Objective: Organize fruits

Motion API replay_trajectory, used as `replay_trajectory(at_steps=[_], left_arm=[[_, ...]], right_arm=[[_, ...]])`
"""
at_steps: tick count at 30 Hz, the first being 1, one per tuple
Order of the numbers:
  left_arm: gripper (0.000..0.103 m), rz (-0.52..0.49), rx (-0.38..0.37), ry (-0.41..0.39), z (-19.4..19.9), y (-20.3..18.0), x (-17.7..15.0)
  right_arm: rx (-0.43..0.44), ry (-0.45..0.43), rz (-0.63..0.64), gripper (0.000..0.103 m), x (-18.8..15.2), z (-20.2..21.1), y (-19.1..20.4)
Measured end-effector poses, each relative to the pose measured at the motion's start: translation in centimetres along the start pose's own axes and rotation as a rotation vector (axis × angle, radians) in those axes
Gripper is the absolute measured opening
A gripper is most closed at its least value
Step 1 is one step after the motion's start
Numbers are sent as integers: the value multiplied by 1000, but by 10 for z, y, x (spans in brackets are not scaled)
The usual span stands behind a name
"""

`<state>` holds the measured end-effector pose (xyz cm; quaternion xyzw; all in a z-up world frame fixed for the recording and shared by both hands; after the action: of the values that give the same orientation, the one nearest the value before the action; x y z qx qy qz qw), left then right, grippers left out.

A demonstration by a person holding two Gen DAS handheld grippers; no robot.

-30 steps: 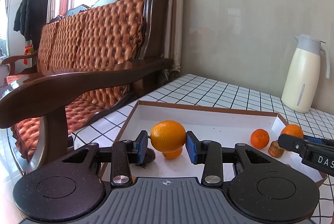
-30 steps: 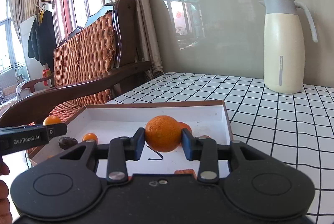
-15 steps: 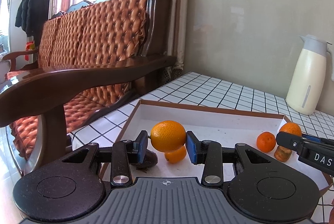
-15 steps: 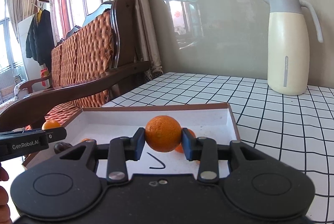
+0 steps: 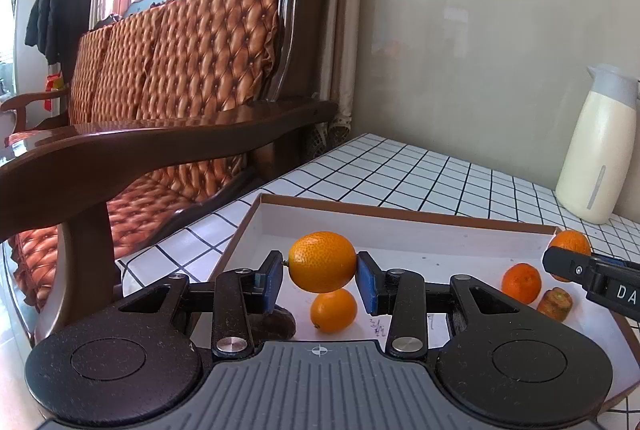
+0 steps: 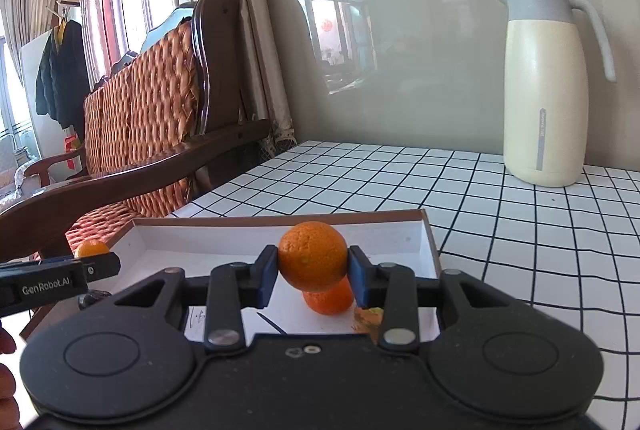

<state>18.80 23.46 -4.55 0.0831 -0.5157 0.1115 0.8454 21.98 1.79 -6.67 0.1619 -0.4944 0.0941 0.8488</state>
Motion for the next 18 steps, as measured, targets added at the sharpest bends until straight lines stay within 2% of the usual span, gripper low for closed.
replay_trajectory(at_steps=[11,14,15,16,17,18], left_arm=[[40,16,10,18,-19,4,5],[40,17,21,15,-24,5,9],[40,20,20,18,-27,5,11],[40,22,22,28,-30,6,12],[55,25,28,41,-33,6,12],[74,27,35,59,-36,6,12]], right_arm=[[7,31,20,29,8,-22,12],[1,62,19,32,9,-30,12],[0,67,13,45,9,-31,13],[-11,60,4,70,11,-30,12],[-19,26,-10,80,13,-24,11],[-25,-26,-20,84,15,-15,9]])
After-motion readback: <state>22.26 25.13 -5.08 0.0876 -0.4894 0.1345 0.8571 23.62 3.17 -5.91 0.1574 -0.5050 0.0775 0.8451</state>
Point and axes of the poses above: each gripper's, at about its wrist camera, not at the fingertips, and z roughly against the way its jaws point, y to its left, x to its top, the point moved 3 cm from there along -z, roughly the way its jaws point, and after that the axes turned 4 degrees about -z, right-handed, at the moved point
